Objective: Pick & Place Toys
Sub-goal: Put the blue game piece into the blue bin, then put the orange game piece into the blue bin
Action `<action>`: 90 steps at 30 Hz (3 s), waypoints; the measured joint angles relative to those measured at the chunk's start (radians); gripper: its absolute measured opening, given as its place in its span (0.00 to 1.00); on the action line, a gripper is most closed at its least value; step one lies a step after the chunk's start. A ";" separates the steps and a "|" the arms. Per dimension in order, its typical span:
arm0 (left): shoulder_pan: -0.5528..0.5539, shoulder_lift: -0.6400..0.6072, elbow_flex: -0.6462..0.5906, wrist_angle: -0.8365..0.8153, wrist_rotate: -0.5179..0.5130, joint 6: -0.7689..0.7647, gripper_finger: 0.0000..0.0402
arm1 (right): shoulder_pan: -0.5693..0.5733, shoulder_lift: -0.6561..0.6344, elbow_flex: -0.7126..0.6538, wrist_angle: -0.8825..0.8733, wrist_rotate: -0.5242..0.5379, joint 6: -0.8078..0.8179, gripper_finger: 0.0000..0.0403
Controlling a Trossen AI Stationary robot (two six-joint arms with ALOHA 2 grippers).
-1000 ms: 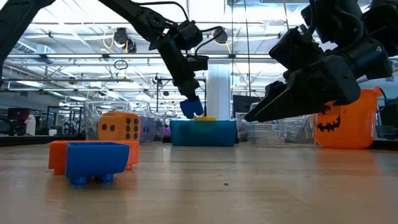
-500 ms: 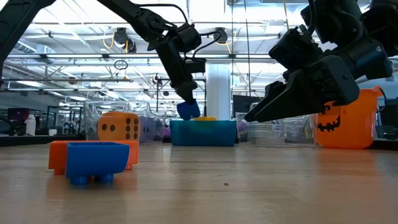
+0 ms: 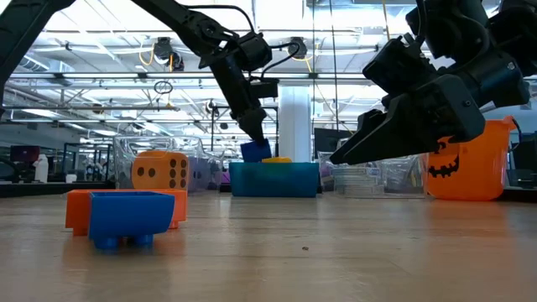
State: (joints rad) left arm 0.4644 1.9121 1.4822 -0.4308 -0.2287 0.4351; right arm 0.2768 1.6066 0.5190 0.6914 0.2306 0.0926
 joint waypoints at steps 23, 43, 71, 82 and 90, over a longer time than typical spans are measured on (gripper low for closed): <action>-0.065 -0.001 0.046 -0.250 -0.020 -0.011 0.60 | 0.000 0.000 0.000 0.000 0.000 0.004 0.67; -0.308 -0.170 0.161 -0.778 0.253 -0.322 0.60 | 0.000 0.000 0.000 -0.018 -0.036 0.078 0.67; -0.965 -0.229 -0.335 -0.057 0.069 -0.884 0.60 | -0.033 0.000 0.000 0.027 -0.097 0.018 0.67; -0.951 -0.070 -0.338 -0.018 0.184 -0.938 0.60 | -0.067 0.000 -0.001 0.037 -0.101 -0.012 0.67; -0.945 -0.066 -0.338 -0.050 0.202 -0.961 0.60 | -0.067 0.000 -0.001 0.037 -0.101 -0.030 0.67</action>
State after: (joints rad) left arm -0.4808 1.8465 1.1446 -0.4811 -0.0265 -0.5260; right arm 0.2096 1.6062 0.5179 0.7288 0.1295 0.0631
